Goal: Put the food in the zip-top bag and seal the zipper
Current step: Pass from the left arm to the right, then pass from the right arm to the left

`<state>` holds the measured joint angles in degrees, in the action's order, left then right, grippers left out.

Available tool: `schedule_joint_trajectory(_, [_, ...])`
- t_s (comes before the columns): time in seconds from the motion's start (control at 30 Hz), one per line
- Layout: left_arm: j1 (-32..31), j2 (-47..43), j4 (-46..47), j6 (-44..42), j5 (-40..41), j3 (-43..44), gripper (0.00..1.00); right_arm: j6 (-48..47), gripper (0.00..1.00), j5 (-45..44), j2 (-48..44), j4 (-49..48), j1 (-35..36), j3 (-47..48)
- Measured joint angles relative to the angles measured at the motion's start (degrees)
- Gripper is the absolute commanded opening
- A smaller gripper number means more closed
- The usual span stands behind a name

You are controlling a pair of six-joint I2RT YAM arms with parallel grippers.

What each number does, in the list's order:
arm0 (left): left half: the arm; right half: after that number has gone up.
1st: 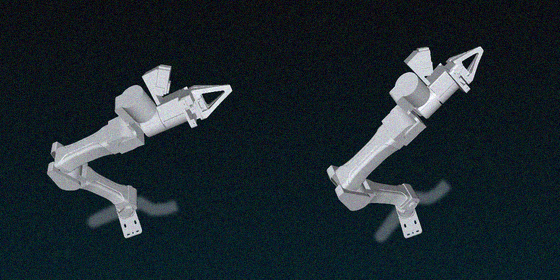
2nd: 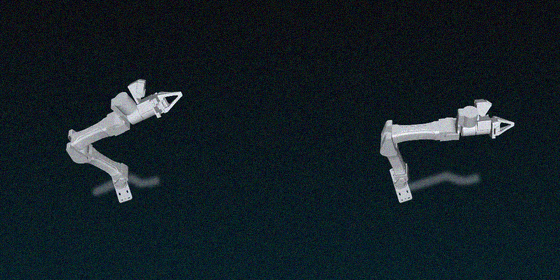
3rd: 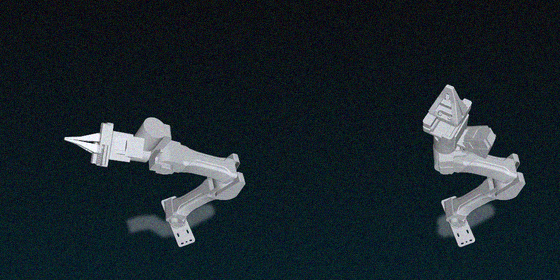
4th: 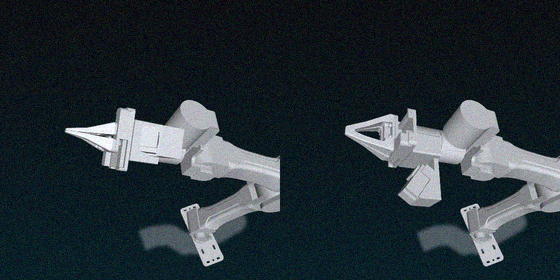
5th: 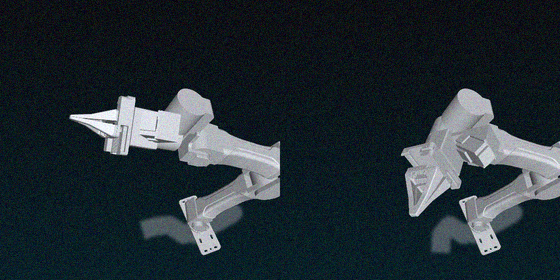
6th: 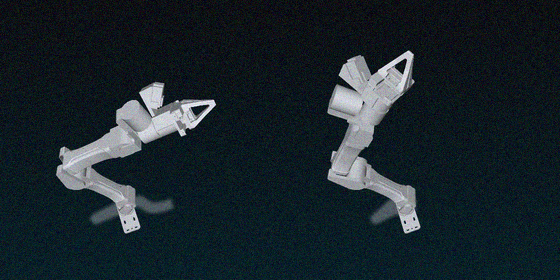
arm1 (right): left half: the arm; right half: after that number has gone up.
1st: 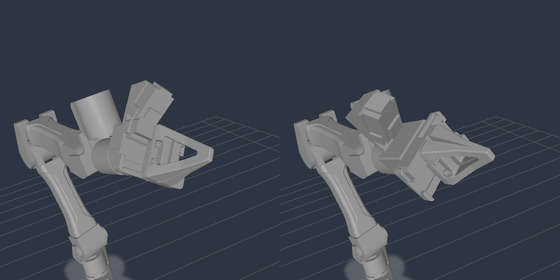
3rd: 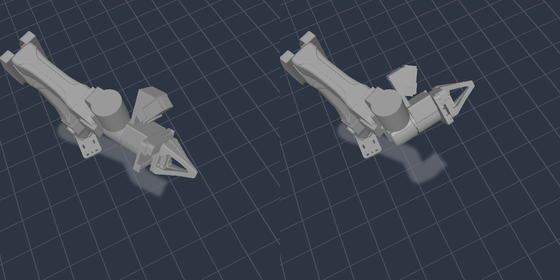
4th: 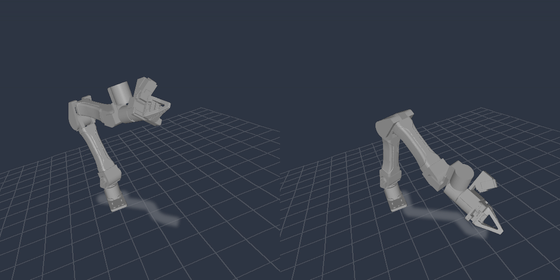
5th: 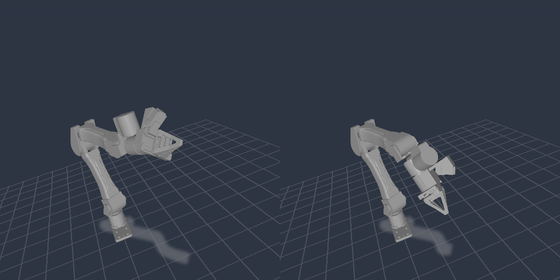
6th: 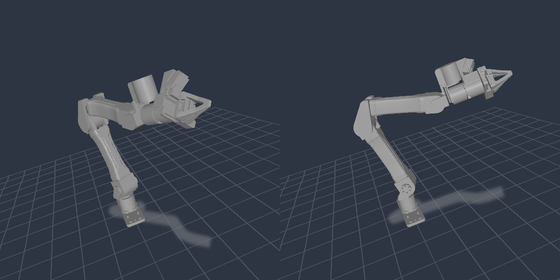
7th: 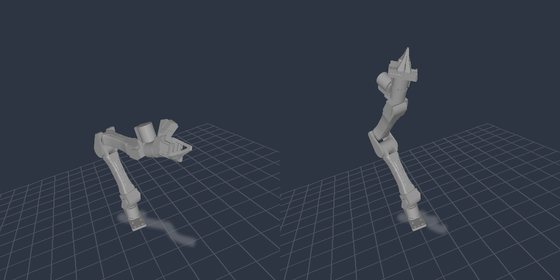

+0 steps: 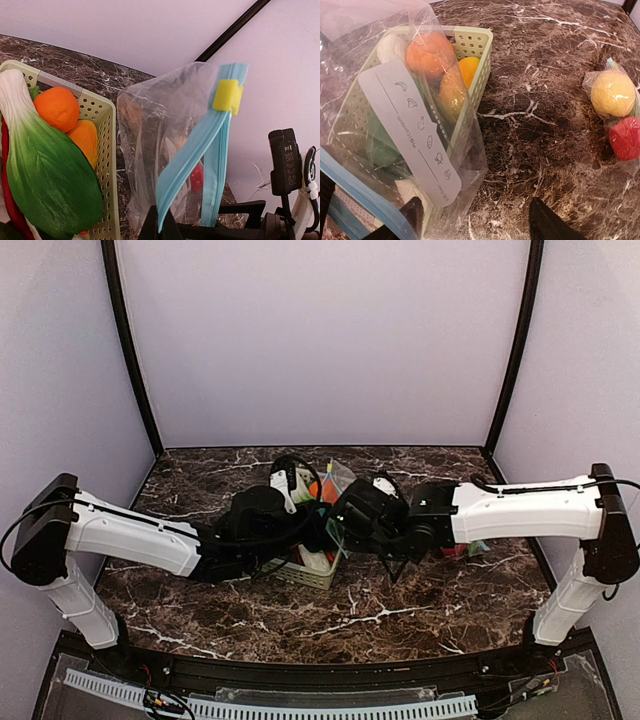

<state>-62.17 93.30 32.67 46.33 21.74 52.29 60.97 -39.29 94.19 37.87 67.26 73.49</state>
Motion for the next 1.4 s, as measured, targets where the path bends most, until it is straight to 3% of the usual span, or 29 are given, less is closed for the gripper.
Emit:
schedule_joint_trajectory(0.2, [-0.09,-0.33,1.84,0.66,1.05,-0.70,0.01,2.78,0.17,-0.17,0.00,0.35,0.00,-1.55])
schedule_joint_trajectory(0.33, [-0.11,-0.55,2.01,0.59,1.03,-1.16,0.04,1.99,0.00,0.09,-0.42,-0.68,0.02,-2.25])
schedule_joint_trajectory(0.47, [-0.31,-1.11,1.51,-0.81,-0.28,-2.21,0.25,-4.13,0.00,3.02,-3.76,-4.07,-0.68,-4.83])
schedule_joint_trajectory(0.63, [0.17,-2.47,-3.23,-5.64,-7.58,-1.11,0.65,-17.33,0.00,13.49,-10.47,-9.20,-4.22,-8.33])
schedule_joint_trajectory(0.77, [0.96,-3.91,-11.28,-9.86,-16.06,2.91,0.83,-27.41,0.00,23.34,-13.86,-10.73,-6.36,-9.16])
schedule_joint_trajectory(0.97, [1.73,-8.44,-23.82,-16.28,-24.92,9.03,0.91,-36.89,0.00,32.54,-13.40,-8.35,-6.69,-8.13])
schedule_joint_trajectory(1.4, [2.93,-10.47,-52.48,-32.48,-23.34,22.77,0.99,-43.21,0.00,39.15,-10.25,-2.03,-6.80,-4.33])
